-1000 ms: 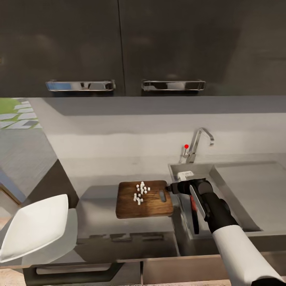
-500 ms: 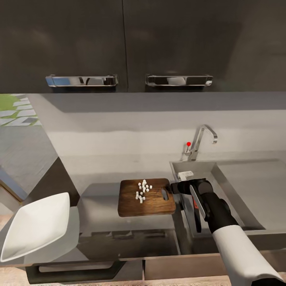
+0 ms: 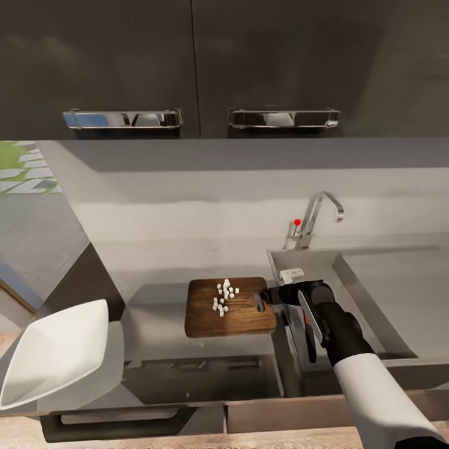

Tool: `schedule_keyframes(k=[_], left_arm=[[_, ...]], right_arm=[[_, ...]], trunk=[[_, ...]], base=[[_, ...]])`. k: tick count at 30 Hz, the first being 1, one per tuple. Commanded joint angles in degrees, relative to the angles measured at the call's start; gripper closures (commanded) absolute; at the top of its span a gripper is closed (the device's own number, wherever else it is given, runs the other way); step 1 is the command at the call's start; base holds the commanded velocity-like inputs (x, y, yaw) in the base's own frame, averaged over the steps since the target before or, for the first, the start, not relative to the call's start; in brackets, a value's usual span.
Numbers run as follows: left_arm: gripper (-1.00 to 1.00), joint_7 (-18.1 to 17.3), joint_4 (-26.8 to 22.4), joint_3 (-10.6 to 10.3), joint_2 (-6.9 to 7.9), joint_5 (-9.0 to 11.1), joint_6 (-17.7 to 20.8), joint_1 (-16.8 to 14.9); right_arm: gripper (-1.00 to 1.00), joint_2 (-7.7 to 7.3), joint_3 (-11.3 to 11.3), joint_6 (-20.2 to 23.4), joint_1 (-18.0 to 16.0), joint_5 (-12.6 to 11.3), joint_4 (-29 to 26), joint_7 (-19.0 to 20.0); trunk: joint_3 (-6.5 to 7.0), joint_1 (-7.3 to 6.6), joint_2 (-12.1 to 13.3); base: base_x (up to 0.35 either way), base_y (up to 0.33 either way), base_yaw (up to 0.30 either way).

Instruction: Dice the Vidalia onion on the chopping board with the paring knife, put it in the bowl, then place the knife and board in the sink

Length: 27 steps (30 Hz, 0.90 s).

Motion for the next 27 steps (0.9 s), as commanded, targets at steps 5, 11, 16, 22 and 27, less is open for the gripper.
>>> schedule_keyframes(k=[5,11,16,22,27], left_arm=[[-1.0,-0.3,0.29,-0.26,-0.01,0.57,-0.44,-0.11],[-1.0,-0.3,0.29,-0.26,-0.01,0.57,-0.43,-0.11],[-1.0,-0.3,0.29,-0.26,-0.01,0.57,-0.42,-0.11],[-1.0,-0.3,0.29,-0.26,-0.01,0.57,-0.42,-0.11],[-1.0,-0.3,0.29,-0.26,0.07,0.6,-0.41,-0.11]], right_arm=[[-1.0,-0.05,0.1,0.23,-0.05,0.24,-0.06,0.21],[-1.0,0.03,0.17,0.31,-0.05,0.24,-0.06,0.14],[-1.0,0.04,0.19,0.32,-0.05,0.24,-0.06,0.13],[-1.0,0.04,0.19,0.33,-0.05,0.19,-0.06,0.13],[-1.0,0.05,0.24,0.38,-0.05,0.15,-0.06,0.16]], trunk=[[-0.51,0.03,-0.12],[-0.99,0.03,-0.12],[-1.21,0.03,-0.12],[-1.23,0.03,-0.12],[-1.23,0.03,-0.12]], base=[[0.0,0.0,0.0],[0.0,0.0,0.0],[0.0,0.0,0.0],[0.0,0.0,0.0],[0.0,0.0,0.0]])
